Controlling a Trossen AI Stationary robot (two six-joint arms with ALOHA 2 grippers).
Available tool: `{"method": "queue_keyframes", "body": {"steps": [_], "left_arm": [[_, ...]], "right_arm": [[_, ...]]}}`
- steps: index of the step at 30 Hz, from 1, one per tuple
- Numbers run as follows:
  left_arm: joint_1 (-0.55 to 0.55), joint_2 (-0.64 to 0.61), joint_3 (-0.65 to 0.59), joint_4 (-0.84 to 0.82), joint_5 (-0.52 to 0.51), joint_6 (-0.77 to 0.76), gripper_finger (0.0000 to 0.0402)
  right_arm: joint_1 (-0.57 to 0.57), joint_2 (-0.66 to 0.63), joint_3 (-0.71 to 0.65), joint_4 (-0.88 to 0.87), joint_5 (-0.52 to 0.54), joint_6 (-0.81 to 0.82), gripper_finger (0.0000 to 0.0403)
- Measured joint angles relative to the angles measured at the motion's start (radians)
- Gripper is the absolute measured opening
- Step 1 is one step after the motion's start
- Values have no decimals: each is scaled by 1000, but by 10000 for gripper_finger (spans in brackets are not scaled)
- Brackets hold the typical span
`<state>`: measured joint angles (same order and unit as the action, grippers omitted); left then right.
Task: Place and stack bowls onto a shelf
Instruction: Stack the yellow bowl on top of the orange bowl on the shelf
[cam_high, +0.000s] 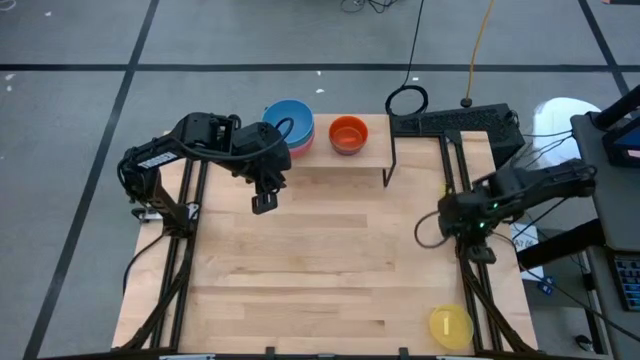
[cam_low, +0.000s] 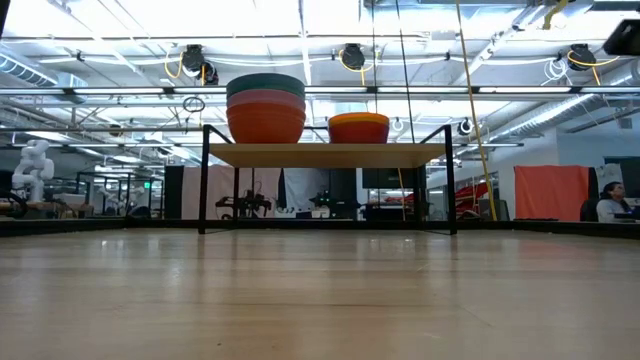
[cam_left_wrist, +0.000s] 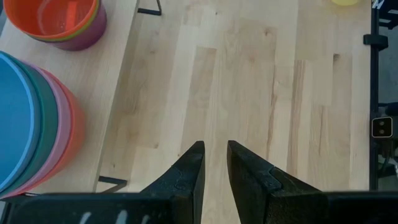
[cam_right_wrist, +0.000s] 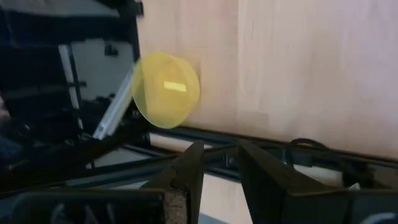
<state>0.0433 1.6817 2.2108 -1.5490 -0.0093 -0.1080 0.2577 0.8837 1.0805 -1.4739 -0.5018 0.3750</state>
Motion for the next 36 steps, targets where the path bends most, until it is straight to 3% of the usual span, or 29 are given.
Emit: {"method": "queue_keyframes", "body": {"steps": [13, 17, 23, 30, 36], "left_arm": [[0, 0, 0, 0, 0, -1, 72], [0, 0, 0, 0, 0, -1, 72], [0, 0, 0, -3, 0, 6, 72], [0, 0, 0, -3, 12, 1, 72], [0, 0, 0, -3, 17, 1, 72]], "right_arm": [[322, 1, -264, 603, -24, 328, 89], [421, 3, -346, 757, 33, 439, 89], [517, 21, -421, 845, 164, 554, 89], [603, 121, -476, 1042, 161, 588, 89], [634, 201, -477, 1058, 193, 580, 89]]}}
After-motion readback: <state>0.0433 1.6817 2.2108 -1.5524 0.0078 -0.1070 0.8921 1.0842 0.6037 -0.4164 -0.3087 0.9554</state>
